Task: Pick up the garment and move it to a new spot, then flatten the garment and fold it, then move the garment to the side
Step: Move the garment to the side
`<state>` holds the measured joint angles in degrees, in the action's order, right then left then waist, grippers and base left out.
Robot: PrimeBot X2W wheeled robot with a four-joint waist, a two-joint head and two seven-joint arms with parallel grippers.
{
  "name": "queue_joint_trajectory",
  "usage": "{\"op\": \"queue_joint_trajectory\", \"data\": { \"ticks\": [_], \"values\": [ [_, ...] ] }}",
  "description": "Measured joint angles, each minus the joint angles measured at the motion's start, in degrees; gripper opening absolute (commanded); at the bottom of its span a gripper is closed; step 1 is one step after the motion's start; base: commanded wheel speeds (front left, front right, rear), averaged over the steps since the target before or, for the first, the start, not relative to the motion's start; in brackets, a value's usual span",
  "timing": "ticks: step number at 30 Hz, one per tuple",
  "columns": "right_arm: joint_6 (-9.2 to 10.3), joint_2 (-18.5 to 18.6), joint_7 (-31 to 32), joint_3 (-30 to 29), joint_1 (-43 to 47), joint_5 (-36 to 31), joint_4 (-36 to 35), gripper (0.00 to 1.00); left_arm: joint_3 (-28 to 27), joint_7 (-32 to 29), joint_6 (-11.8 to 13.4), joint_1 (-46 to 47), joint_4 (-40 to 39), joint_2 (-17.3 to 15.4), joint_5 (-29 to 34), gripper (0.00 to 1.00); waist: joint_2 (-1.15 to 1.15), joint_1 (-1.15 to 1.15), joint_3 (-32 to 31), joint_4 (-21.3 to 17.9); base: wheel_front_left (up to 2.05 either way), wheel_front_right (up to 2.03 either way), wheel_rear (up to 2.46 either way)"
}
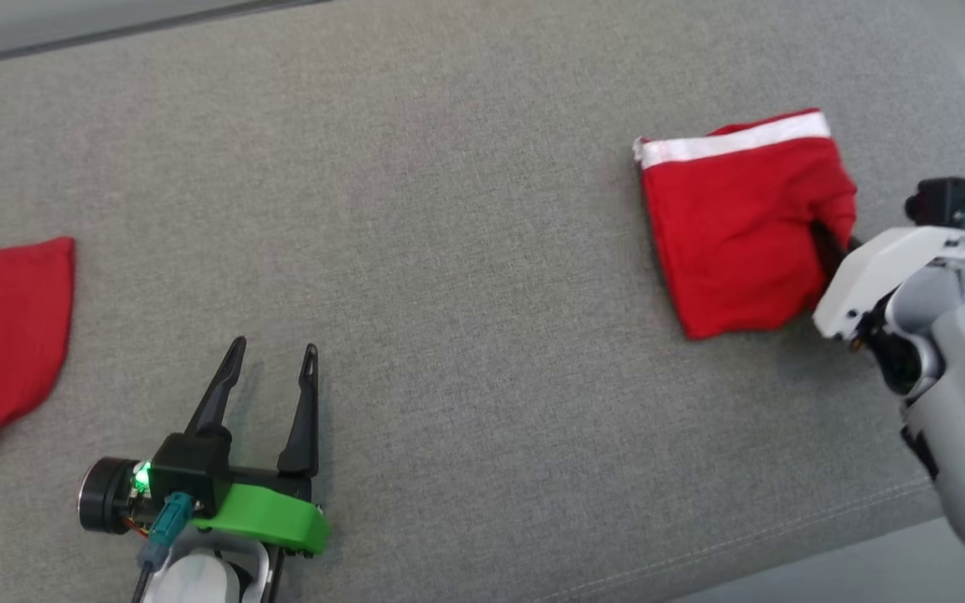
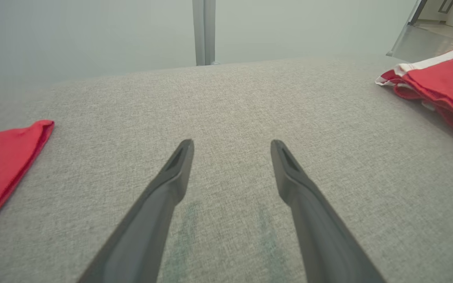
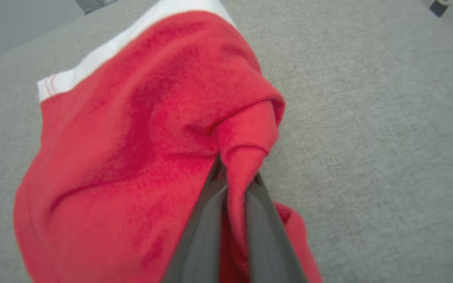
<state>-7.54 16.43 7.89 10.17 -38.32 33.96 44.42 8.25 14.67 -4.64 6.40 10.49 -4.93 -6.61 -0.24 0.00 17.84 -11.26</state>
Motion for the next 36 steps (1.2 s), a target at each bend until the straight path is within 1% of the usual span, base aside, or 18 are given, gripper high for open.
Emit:
{"op": "queue_joint_trajectory", "data": {
  "ticks": [3, 6, 8, 11, 13, 15, 18, 21, 22, 24, 25, 26, 27, 28, 32, 36],
  "values": [
    [0.01, 4.11, -0.82, -0.65, -4.35, -1.24, 2.63, 0.0, 0.57, -0.3, -0.12, 1.02, -0.4, -0.32, 0.25, 1.0, 0.0, 0.0, 2.76, -0.56, 0.0, 0.0, 0.0],
    [0.01, 8.99, -1.54, -0.53, -8.04, -4.45, 5.43, 0.0, 0.58, -0.29, 0.12, 1.31, -0.79, -0.45, 0.27, 1.0, 0.0, 0.0, 5.54, -0.26, 0.0, 0.0, 0.0],
    [0.01, 11.72, -2.38, -1.21, -10.4, -6.45, 7.8, 0.0, 0.54, -0.29, 0.3, 1.27, -0.91, -0.65, 0.27, 1.0, 0.0, 0.0, 7.29, 0.53, 0.0, 0.0, 0.0],
    [0.01, 14.82, -4.44, -1.54, -12.97, -10.51, 11.05, 0.0, 0.49, 0.02, 0.59, 1.15, -0.99, -0.74, 0.15, 1.0, 0.0, 0.01, 9.12, 2.53, 0.0, 0.0, 0.0],
    [0.01, 16.23, -5.98, -1.58, -14.06, -12.18, 13.08, 0.0, 0.69, 0.11, 0.65, 1.03, -1.3, -0.52, 0.02, 1.0, 0.0, 0.0, 10.0, 4.07, 0.0, 0.0, 0.0],
    [0.01, 16.88, -6.94, -1.51, -15.07, -13.74, 14.64, 0.0, 0.77, 0.29, 0.92, 1.03, -1.57, -0.18, -0.34, 1.0, 0.0, 0.0, 10.6, 5.73, 0.0, 0.0, 0.0],
    [0.01, 16.36, -7.48, -1.63, -16.56, -14.51, 16.46, 0.0, 0.88, 0.52, 1.14, 0.94, -1.7, -0.03, -0.42, 1.0, 0.0, 0.0, 11.33, 7.86, 0.0, 0.0, 0.0],
    [0.01, 16.52, -7.56, -2.12, -17.42, -15.46, 18.74, 0.0, 0.89, 0.55, 1.44, 0.68, -1.58, 0.14, -0.78, 1.0, 0.0, 0.0, 11.91, 9.19, 0.0, 0.0, 0.0],
    [0.01, 16.64, -7.47, -2.18, -17.48, -16.05, 19.58, 0.08, 0.9, 0.56, 1.63, 0.58, -1.49, 0.19, -0.85, 1.0, 0.0, 0.01, 12.0, 9.41, 0.0, 0.0, 0.0],
    [0.0, 16.59, -7.4, -2.48, -17.62, -16.59, 21.04, 0.15, 0.81, 0.6, 1.65, 0.44, -1.33, 0.29, -1.05, 1.0, 0.0, 0.0, 11.87, 9.43, 0.0, 0.0, 0.0],
    [0.0, 16.66, -7.46, -3.0, -17.82, -16.74, 21.89, 0.2, 0.8, 0.6, 1.68, 0.44, -1.15, 0.32, -1.24, 1.0, 0.0, 0.01, 11.72, 9.34, 0.0, 0.0, 0.0],
    [0.0, 16.78, -7.54, -3.32, -17.91, -17.19, 22.68, 0.32, 0.77, 0.6, 1.69, 0.44, -0.98, 0.33, -1.34, 1.0, 0.0, 0.0, 11.51, 9.22, 0.0, 0.0, 0.0],
    [0.0, 16.9, -7.68, -3.52, -17.92, -17.79, 23.6, 0.86, 0.71, 0.6, 1.72, 0.44, -0.85, 0.34, -1.37, 1.0, 0.0, 0.0, 11.25, 9.05, 0.0, 0.0, 0.0],
    [0.0, 17.0, -7.75, -3.8, -17.94, -18.44, 24.47, 1.0, 0.68, 0.6, 1.79, 0.44, -0.81, 0.37, -1.43, 1.0, 0.0, 0.0, 10.93, 8.83, 0.0, 0.0, 0.0],
    [0.0, 17.88, -9.76, -4.77, -18.2, -21.93, 26.26, 1.0, 0.67, 0.55, 1.82, 0.35, -0.29, 0.52, -1.58, 1.0, 0.0, 0.0, 9.48, 7.9, 0.0, 0.0, 0.0],
    [0.0, 18.23, -14.3, -6.57, -18.75, -26.05, 26.85, 1.0, 0.52, 0.51, 1.82, -0.58, 0.44, 0.77, -2.16, 1.0, 0.0, 0.0, 7.34, 7.22, 0.0, 0.0, 0.0]
  ]
}}
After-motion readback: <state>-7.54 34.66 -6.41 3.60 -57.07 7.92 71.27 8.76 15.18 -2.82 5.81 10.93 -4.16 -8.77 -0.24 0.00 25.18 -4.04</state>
